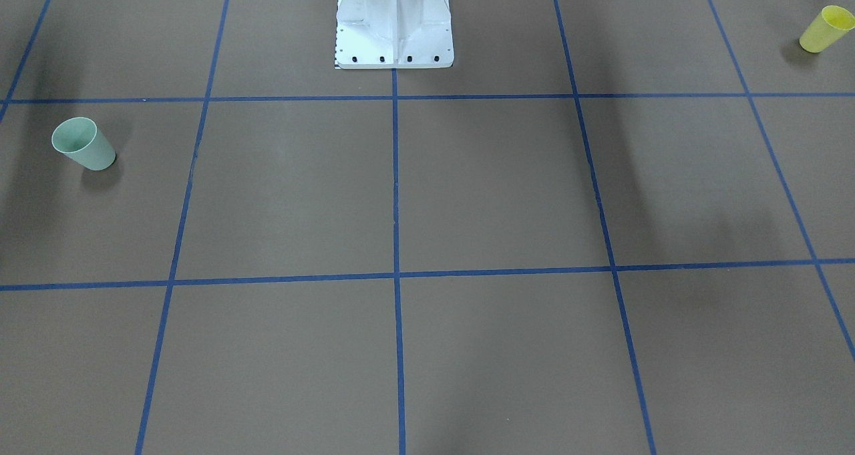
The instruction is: Transfer and stack yellow cup on green cup
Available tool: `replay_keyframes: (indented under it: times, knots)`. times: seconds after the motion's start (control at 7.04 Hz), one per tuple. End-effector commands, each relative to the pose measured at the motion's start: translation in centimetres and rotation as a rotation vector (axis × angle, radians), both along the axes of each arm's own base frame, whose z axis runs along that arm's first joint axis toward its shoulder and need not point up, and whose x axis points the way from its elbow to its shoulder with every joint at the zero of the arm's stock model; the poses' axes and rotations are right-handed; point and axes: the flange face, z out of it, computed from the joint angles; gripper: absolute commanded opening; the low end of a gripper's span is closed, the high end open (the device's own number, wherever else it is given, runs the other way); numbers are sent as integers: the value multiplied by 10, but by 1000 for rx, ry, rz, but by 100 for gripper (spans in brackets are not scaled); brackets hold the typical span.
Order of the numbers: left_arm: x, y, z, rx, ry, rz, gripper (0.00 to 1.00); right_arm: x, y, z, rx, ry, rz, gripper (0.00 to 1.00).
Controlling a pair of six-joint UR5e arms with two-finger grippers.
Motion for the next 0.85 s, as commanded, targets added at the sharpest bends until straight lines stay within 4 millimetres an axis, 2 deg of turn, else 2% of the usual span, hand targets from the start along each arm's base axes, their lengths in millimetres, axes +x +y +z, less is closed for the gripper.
replay_keyframes:
  times: [0.0, 0.28, 0.43, 0.71]
  knots:
    - [1, 5, -9, 13, 22, 6, 100, 0, 8, 6, -23, -4, -1, 100]
    - [1, 9, -2, -1, 14, 2, 100, -1, 13, 10, -27, -10, -3, 100]
    - [2, 21, 7, -18, 13, 6, 100, -3, 14, 8, -29, -39, -8, 100]
    - [4, 20, 0, -5, 33, 9, 100, -7, 14, 10, -36, -90, -18, 100]
